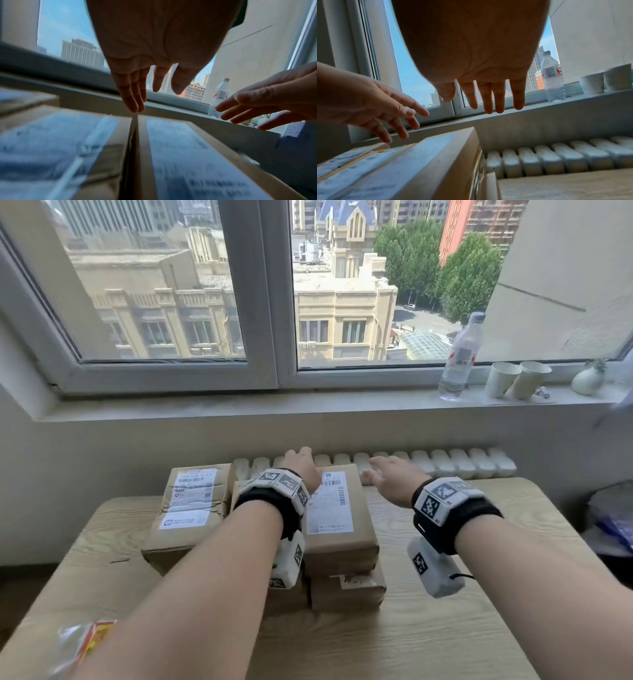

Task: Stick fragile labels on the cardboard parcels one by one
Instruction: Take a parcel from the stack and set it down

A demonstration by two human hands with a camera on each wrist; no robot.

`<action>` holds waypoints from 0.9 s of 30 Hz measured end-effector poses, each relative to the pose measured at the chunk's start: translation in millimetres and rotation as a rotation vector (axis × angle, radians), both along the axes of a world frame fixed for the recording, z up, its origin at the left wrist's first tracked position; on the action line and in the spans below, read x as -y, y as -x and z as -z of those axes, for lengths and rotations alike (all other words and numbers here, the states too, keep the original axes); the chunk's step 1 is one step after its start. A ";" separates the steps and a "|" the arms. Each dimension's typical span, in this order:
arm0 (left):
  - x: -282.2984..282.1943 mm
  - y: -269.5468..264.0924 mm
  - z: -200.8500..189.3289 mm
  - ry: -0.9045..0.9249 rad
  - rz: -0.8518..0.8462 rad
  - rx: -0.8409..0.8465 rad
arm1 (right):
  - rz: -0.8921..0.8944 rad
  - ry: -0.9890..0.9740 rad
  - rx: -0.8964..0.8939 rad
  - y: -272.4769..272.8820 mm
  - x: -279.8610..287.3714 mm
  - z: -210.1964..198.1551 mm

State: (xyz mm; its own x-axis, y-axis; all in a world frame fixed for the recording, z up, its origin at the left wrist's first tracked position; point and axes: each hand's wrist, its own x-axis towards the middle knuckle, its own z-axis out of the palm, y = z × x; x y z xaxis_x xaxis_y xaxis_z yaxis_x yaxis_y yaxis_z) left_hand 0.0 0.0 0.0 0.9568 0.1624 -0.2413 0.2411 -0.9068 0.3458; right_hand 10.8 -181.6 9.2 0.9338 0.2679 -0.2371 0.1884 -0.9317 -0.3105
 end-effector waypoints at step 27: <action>12.3 -3.7 0.1 0.436 -0.183 0.009 | 0.355 -0.317 0.000 13.1 -0.6 30.9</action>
State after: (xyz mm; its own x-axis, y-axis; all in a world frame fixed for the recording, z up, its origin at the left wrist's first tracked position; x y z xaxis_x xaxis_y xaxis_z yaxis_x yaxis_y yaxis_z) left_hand 3.7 -12.3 -0.1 0.9243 0.2140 -0.3161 0.3786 -0.6194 0.6877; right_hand -2.4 -181.0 -21.7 0.9806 -0.0091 -0.1956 -0.1250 -0.7979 -0.5897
